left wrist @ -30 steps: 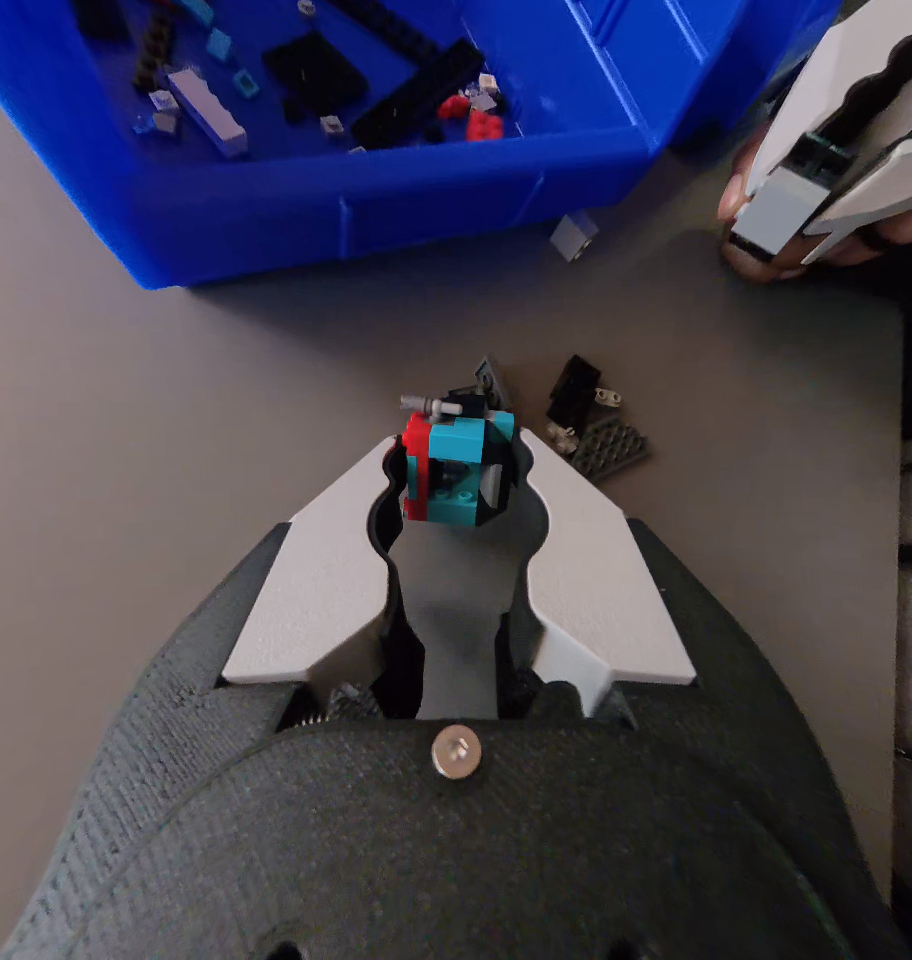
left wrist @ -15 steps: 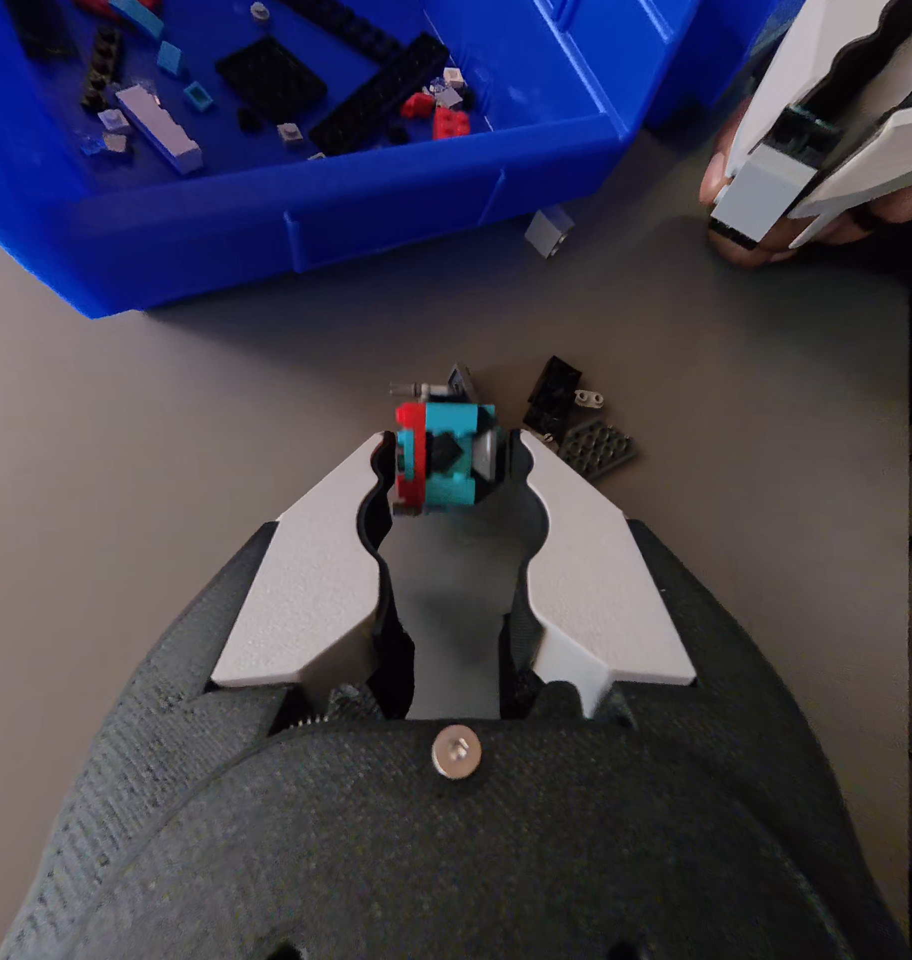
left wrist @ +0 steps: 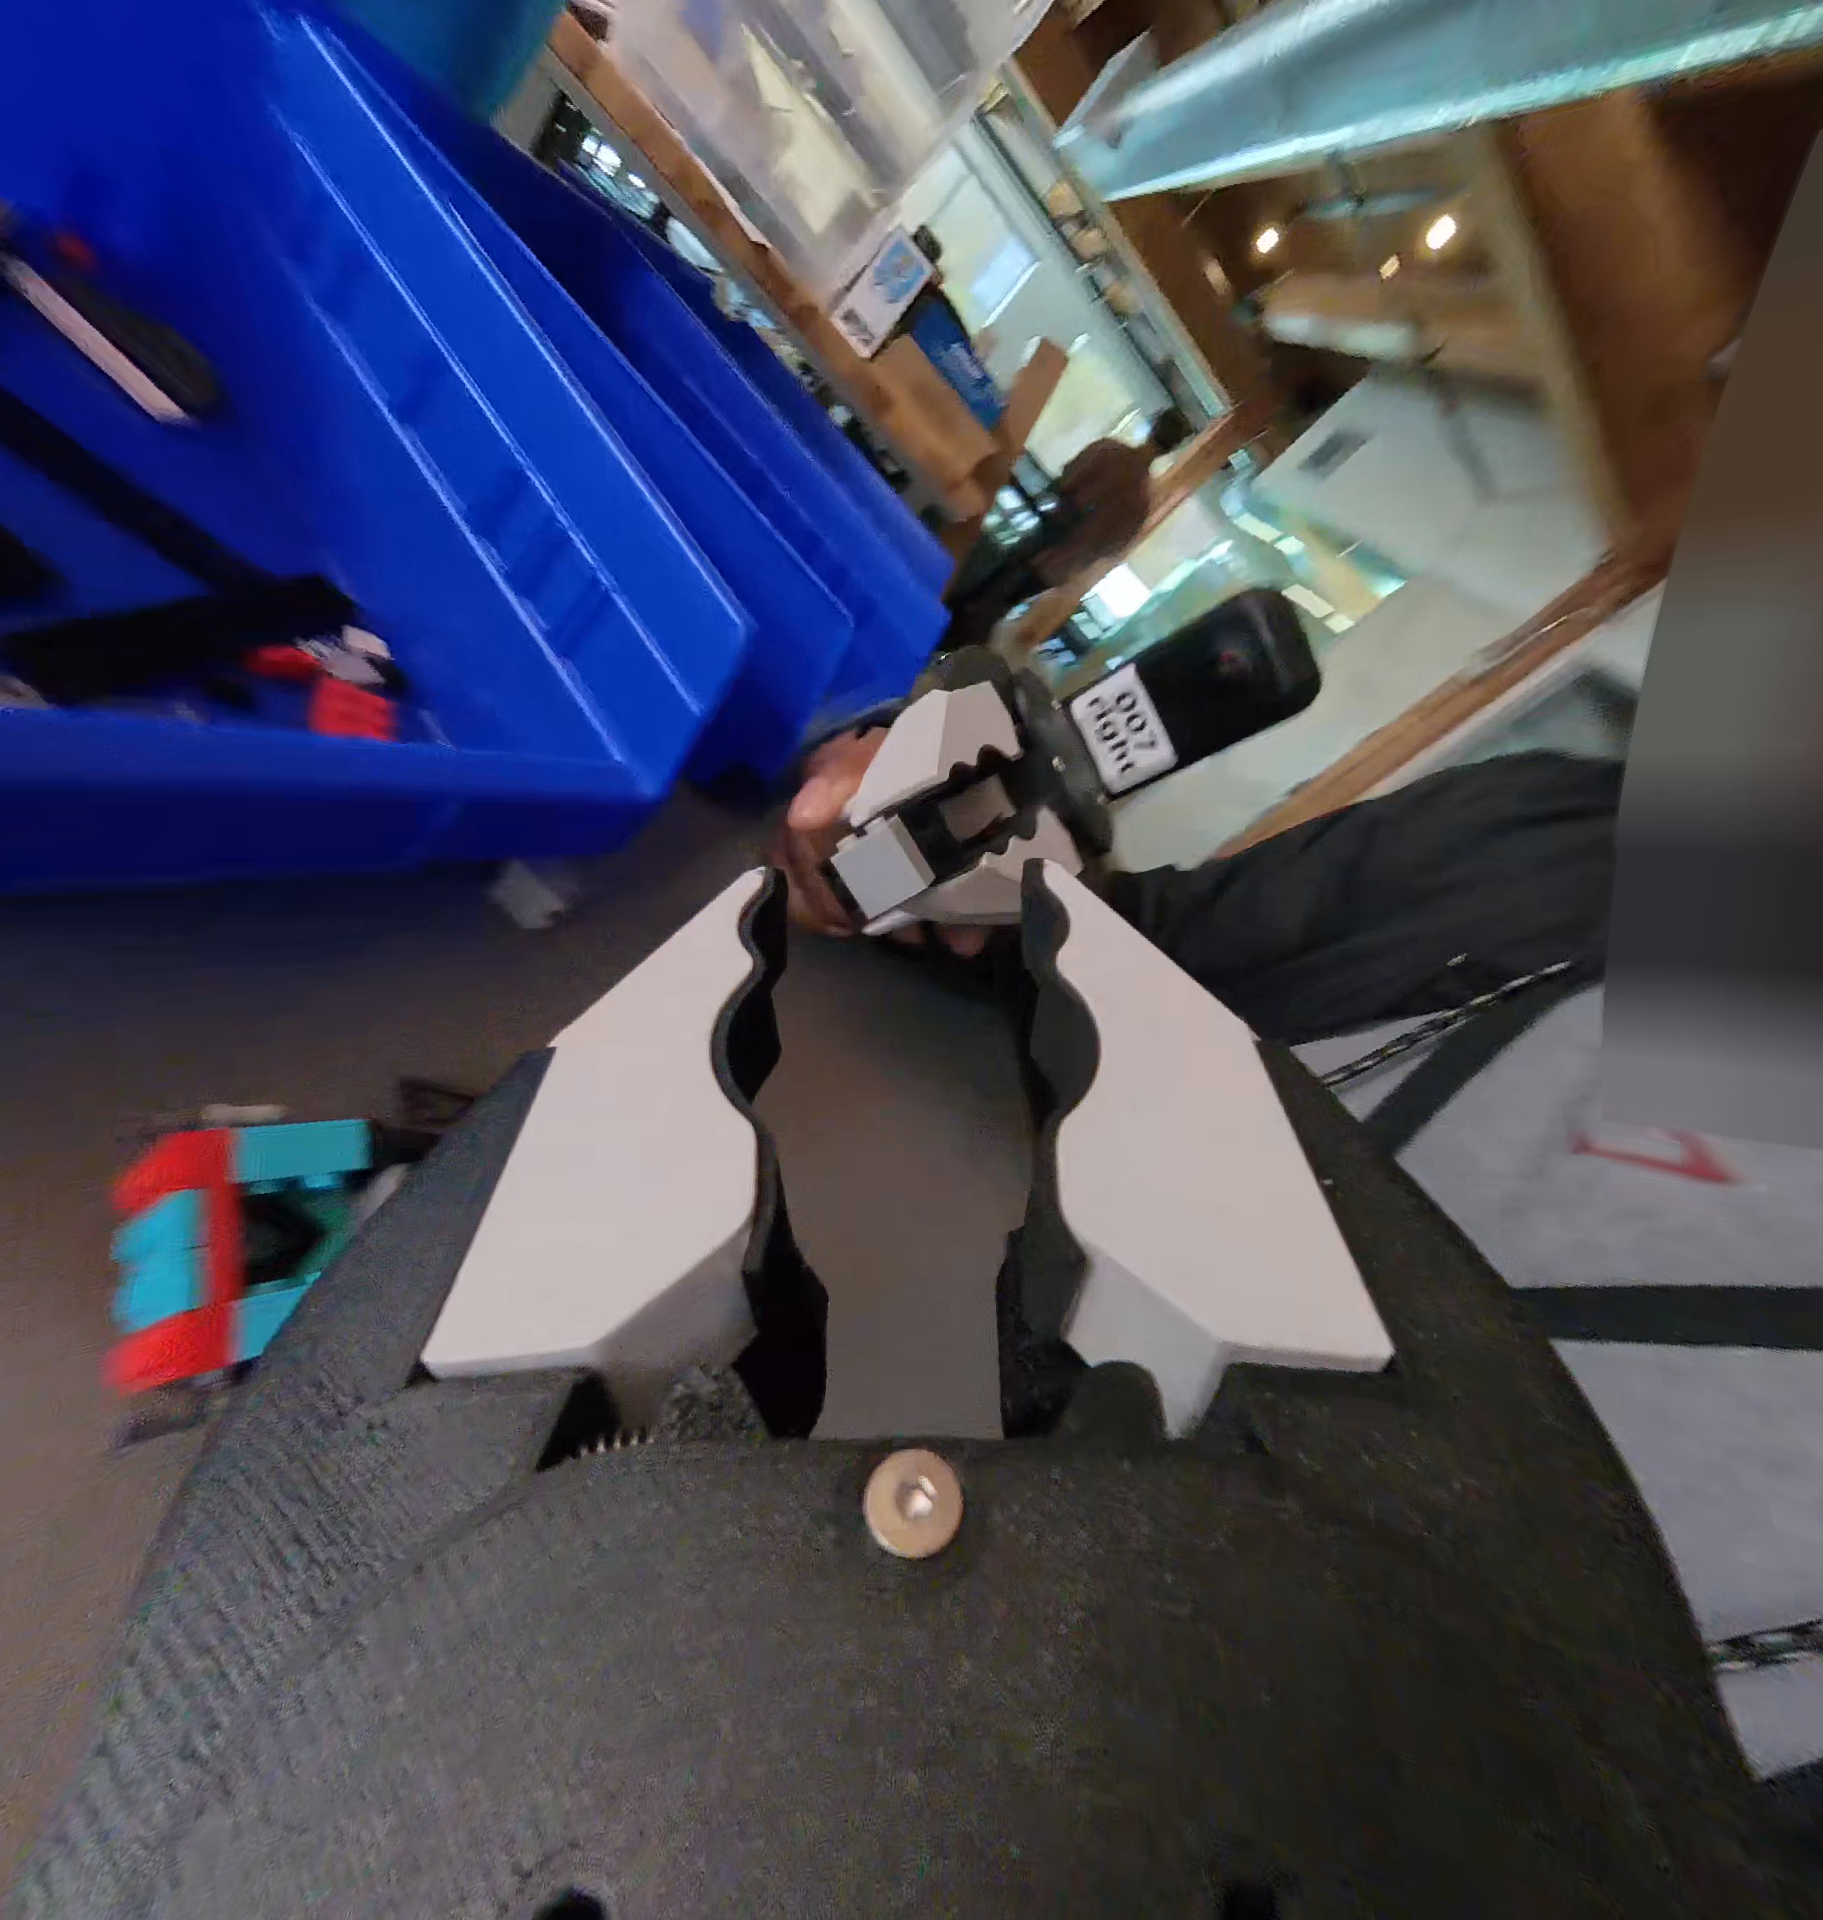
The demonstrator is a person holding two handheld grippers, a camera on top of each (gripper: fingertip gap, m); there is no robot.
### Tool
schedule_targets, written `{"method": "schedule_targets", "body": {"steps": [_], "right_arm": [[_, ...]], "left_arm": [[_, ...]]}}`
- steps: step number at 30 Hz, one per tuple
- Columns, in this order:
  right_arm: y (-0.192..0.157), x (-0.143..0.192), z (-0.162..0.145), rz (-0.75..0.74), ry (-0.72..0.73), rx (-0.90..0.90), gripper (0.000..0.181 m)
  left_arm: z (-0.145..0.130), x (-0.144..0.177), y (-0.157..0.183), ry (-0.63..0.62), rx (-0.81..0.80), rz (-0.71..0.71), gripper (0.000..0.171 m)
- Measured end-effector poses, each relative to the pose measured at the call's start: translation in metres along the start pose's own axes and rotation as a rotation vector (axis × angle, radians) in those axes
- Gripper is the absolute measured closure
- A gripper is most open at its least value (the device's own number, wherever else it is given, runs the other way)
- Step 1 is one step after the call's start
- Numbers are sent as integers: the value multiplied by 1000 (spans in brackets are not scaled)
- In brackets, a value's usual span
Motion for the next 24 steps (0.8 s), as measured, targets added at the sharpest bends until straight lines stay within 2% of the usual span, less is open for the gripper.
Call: {"method": "schedule_targets", "body": {"steps": [3, 6, 20, 24], "right_arm": [[-7, 2, 6, -26, 38, 178, 164], [-11, 3, 10, -49, 71, 268, 164], [-19, 5, 11, -19, 103, 350, 163], [-17, 4, 9, -26, 94, 335, 163]], "left_arm": [[-7, -11, -1, 25, 139, -73, 128], [-11, -15, 1, 28, 195, -126, 133], [-18, -22, 10, 15, 184, -217, 155], [-17, -22, 9, 29, 120, -186, 155]]}}
Point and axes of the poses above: each gripper's, where its closed fingertips meet, x back along the fingers, z out of its top, y = z × x across the jaws, the point moved 3 cm from there along x, back along the fingers
